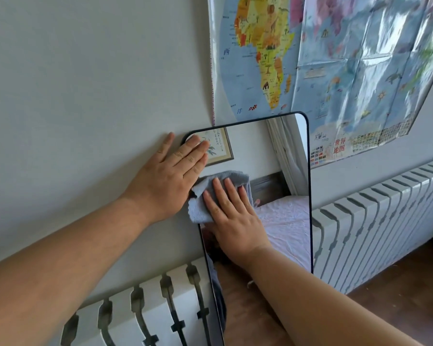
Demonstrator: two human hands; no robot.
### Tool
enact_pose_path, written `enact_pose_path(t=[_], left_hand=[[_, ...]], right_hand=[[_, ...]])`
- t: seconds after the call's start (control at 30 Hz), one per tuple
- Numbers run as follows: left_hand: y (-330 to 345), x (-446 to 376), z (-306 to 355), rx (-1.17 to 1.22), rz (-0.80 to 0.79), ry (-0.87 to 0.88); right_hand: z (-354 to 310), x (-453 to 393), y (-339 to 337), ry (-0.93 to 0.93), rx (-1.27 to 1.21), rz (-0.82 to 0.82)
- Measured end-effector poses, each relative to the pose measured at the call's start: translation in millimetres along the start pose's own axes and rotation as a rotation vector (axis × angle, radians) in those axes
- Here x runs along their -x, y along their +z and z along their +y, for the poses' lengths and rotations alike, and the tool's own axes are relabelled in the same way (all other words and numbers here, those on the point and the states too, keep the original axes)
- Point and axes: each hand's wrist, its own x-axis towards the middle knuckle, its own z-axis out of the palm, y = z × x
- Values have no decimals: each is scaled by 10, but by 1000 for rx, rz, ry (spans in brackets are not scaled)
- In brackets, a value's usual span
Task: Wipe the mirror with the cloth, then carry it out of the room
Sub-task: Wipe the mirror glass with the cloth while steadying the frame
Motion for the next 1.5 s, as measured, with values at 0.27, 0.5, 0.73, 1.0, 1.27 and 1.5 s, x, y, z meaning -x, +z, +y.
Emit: enact_pose_path(t=[0.27, 0.5, 0.73, 1.0, 1.27, 1.5], left_hand=[[28, 8, 58, 25, 44, -35], [49, 7, 126, 28, 72, -60], [31, -14, 366, 66, 20, 147], [72, 19, 382, 55, -27, 145], [102, 27, 396, 57, -33, 140], [70, 25, 409, 64, -38, 124]], right_hand=[[-1, 464, 236, 12, 7, -118], [90, 727, 289, -4, -1, -159], [461, 305, -41, 71, 10, -79], [282, 1344, 381, 149, -9, -280], [671, 357, -77, 349, -118, -170], [332, 1225, 267, 402, -169, -355]])
